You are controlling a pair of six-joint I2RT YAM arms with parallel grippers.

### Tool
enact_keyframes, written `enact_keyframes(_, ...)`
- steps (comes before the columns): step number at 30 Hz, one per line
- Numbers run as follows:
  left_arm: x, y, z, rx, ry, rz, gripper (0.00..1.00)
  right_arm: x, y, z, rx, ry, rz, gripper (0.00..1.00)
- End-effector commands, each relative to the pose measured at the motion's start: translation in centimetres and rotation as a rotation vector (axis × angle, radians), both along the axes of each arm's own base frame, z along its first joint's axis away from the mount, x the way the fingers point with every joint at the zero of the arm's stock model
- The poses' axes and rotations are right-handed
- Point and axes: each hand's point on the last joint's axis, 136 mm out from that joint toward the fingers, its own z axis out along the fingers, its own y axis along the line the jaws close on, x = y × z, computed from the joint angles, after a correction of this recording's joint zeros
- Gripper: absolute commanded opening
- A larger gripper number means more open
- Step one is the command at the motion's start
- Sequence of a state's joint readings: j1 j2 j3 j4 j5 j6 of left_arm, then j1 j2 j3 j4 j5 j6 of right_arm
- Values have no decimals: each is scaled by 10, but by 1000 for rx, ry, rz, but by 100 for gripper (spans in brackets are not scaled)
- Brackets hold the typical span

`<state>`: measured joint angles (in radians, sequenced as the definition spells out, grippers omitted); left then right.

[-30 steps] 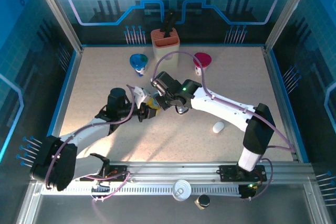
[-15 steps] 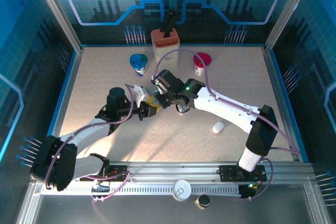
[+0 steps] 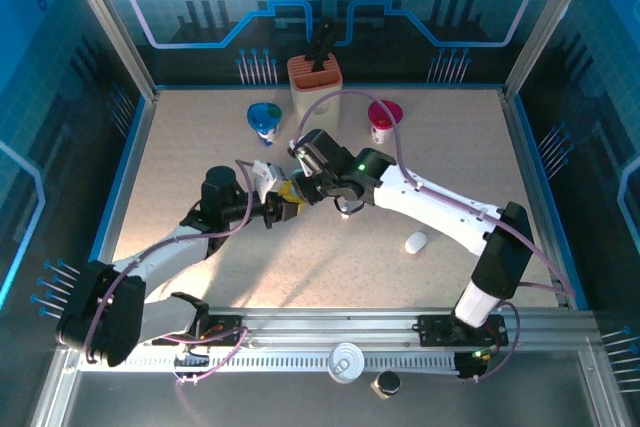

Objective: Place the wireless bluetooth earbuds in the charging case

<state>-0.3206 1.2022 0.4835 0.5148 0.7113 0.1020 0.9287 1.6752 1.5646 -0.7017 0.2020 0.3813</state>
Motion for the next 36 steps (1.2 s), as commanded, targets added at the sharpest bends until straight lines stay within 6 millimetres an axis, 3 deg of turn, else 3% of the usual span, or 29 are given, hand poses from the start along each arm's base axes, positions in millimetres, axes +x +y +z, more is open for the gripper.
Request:
enact_keyframes(1, 7, 2, 39, -59, -139, 17, 32, -17, 9, 13, 70, 58, 51, 28)
enact_keyframes(5, 7, 3, 38, -58, -142, 19, 32, -16, 9, 27, 104, 30, 50, 32)
enact_keyframes(11, 9, 9, 38, -56, -153, 47, 32, -19, 2, 60, 206, -83, 70, 53)
enact_keyframes(13, 10, 10, 39, -58, -158, 55, 32, -21, -5, 70, 246, -125, 67, 58)
enact_keyframes(17, 11, 14, 41, -61, -164, 71, 32, -19, -32, 70, 290, -155, -26, 61)
enact_keyframes(21, 13, 17, 40, -62, -168, 92, 32, -7, -71, 48, 360, -99, -195, 61)
enact_keyframes(24, 12, 19, 39, -61, -168, 102, 32, 6, -103, 12, 399, 31, -359, 60)
enact_keyframes(27, 10, 20, 38, -60, -166, 102, 32, 13, -121, -28, 370, 196, -440, 60)
enact_keyframes(33, 5, 21, 35, -54, -163, 99, 32, 16, -127, -89, 147, 401, -443, 57)
enact_keyframes(36, 3, 22, 34, -53, -163, 100, 32, 17, -129, -115, 26, 484, -464, 47)
